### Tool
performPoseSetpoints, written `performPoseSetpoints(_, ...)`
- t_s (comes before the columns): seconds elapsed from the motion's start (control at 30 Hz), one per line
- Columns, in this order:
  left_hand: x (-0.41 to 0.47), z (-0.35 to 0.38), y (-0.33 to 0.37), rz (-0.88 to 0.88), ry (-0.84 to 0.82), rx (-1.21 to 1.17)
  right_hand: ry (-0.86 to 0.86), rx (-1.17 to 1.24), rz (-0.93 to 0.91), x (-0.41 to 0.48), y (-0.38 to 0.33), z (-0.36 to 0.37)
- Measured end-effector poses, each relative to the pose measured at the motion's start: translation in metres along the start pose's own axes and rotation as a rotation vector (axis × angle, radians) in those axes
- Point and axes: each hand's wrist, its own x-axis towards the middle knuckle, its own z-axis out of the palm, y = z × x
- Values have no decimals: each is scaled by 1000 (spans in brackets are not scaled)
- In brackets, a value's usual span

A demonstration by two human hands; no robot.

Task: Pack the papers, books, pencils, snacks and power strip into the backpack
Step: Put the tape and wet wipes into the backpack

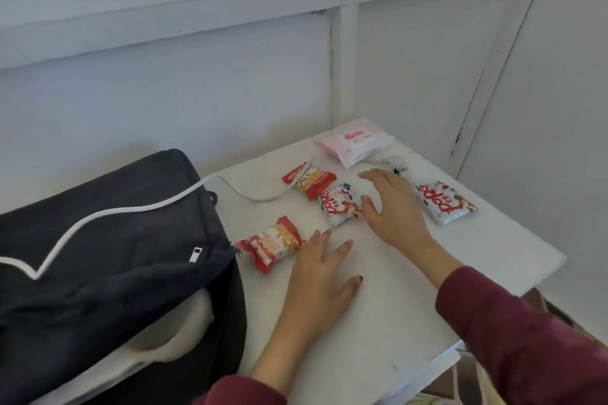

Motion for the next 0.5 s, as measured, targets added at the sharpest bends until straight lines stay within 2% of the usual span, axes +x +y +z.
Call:
performPoseSetpoints(0.1, 25, 7, -4, -99, -18, 44, -49, -81, -45, 40, 27, 2)
performPoseSetpoints(0.23, 47, 8, -11, -174, 18, -34, -159, -134, -58, 92, 49, 9)
performPoseSetpoints(0.4, 46, 8, -13, -188, 10, -20, -532, -344, -195, 152, 64, 13)
performPoseSetpoints(0.5, 46, 8, -13, -174, 7, 37, -709, -468, -206, 179, 72, 18)
